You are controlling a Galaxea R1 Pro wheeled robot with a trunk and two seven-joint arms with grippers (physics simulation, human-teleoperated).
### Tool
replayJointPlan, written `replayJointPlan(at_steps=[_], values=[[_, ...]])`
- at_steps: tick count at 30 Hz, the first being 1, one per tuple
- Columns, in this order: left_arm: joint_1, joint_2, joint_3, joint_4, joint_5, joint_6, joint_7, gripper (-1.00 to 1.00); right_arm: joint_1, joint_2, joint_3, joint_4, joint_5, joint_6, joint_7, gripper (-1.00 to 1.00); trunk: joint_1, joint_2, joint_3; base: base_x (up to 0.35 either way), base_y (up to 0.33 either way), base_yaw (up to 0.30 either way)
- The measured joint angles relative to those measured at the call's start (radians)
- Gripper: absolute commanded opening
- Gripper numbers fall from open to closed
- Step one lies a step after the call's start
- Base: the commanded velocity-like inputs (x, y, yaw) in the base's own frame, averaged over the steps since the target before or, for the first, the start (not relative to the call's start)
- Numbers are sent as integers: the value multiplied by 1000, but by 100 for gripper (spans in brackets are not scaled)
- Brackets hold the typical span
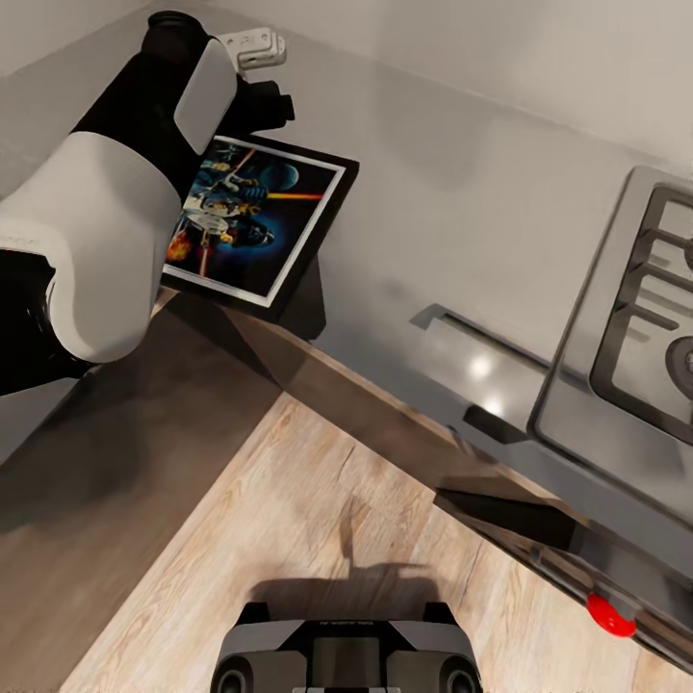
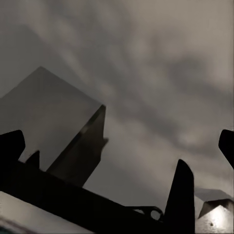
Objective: Pick up the poster from the kitchen countertop and hang it on one of the wall nails in the kitchen.
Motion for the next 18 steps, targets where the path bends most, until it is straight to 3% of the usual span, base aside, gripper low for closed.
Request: replayJointPlan(at_steps=[18], values=[[0, 1, 1, -3, -13, 3, 2, 100, 0, 0, 0, 0, 0, 0, 0, 100, 0, 0, 0, -69, 0, 0]])
